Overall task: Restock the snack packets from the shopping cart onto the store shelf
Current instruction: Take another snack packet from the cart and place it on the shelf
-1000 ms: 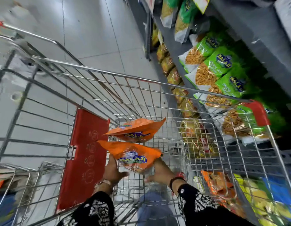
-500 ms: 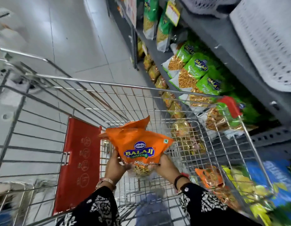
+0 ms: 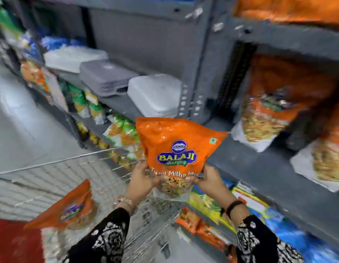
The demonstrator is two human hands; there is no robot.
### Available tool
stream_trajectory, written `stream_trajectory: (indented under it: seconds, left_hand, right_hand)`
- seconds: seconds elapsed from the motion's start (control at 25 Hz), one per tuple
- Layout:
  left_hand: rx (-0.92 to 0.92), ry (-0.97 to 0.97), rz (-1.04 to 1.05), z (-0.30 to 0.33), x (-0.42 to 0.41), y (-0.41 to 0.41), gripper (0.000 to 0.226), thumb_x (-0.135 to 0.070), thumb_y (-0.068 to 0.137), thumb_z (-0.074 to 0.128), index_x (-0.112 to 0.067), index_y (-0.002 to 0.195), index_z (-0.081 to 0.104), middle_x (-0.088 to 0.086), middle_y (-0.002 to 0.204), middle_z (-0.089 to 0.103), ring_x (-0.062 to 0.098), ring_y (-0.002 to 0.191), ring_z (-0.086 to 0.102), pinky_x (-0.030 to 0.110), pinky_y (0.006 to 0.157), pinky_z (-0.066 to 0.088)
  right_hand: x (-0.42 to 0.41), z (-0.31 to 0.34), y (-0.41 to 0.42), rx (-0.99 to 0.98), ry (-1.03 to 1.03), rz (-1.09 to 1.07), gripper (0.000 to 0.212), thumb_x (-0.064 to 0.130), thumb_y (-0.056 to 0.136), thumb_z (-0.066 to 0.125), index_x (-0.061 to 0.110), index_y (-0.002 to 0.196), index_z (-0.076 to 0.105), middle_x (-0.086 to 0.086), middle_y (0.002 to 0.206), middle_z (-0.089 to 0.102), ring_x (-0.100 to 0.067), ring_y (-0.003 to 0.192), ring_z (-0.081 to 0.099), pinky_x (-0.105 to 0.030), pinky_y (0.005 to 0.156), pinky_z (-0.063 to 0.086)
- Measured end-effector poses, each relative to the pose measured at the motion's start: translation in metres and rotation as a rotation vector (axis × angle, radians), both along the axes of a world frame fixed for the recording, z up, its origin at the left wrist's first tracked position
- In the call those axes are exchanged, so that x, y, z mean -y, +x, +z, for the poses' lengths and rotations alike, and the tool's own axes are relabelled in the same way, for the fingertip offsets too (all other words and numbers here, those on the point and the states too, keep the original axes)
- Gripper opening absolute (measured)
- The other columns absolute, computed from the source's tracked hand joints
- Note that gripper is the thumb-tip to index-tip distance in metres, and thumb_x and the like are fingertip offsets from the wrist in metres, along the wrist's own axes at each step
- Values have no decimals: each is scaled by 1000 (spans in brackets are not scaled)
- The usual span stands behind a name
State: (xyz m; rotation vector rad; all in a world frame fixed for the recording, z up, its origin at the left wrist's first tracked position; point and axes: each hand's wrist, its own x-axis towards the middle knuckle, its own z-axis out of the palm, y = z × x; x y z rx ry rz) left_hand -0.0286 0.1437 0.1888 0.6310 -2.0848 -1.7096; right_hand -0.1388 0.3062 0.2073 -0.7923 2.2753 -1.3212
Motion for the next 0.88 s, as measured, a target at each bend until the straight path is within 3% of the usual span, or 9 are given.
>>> stream_trajectory:
  seconds: [0.08,0.12,0.24,0.32,0.4,0.48,0.64,0.76,0.88]
  left_hand:
    - [-39,-30,-97,22,-34,-37,36,-7,62,79,-31,79,59,-2,89,64,6,78,59,21,63,50]
    - [-69,-54,-149,32,-54,-58,36,-9,61,79,-31,80,58,1,91,60,7,80,58,23,67,47]
    - [-142,-113,-274,58,-111,-120,38,-17,59,82,-30,85,57,4,96,51,7,83,51,18,72,41]
    - [-161,-125,-366,69,-145,-155,40,-21,59,82,-31,87,56,-2,93,50,8,85,50,14,71,39]
    - [-152,-95,-448,72,-174,-186,42,-23,60,81,-31,92,55,-9,94,50,12,91,51,20,77,41]
    - [-115,-95,-481,67,-193,-206,49,-25,61,80,-23,104,56,-1,108,55,19,102,52,29,87,43]
    - [-81,-128,-583,52,-212,-227,88,-60,44,69,-18,119,49,7,127,49,21,119,45,38,103,38]
    - [-51,-111,-572,46,-212,-235,89,-57,47,66,-18,125,45,5,130,46,20,121,44,43,106,38]
    - [-109,-75,-566,41,-212,-229,74,-35,65,75,-18,128,41,2,135,45,17,122,44,38,105,38]
  right_hand:
    - [-45,24,-17,-63,-46,-111,36,10,73,71,14,106,54,4,96,61,-10,86,59,-11,73,47]
    - [-70,36,-27,-84,-77,-170,35,8,74,70,14,104,54,2,97,62,-12,87,60,-11,74,48]
    - [-136,61,-54,-120,-149,-348,33,2,75,67,19,98,50,-4,100,61,-20,94,59,-35,88,49]
    - [-170,68,-72,-143,-157,-443,34,3,77,65,20,101,48,-1,103,59,-18,97,56,-37,91,46]
    - [-198,69,-91,-144,-167,-533,38,1,78,63,14,111,47,-1,109,56,-21,103,54,-42,96,44]
    - [-214,61,-105,-105,-173,-584,48,-1,79,61,8,121,41,-5,116,53,-25,112,50,-48,101,41]
    - [-230,32,-125,-43,-144,-624,59,1,82,57,6,132,27,-15,134,46,-29,121,46,-47,104,38]
    - [-235,25,-130,10,-153,-605,60,9,84,56,12,135,24,-9,135,45,-23,121,45,-43,105,38]
    - [-228,23,-120,-26,-178,-683,58,15,84,58,16,133,28,-4,129,47,-16,114,45,-36,99,39]
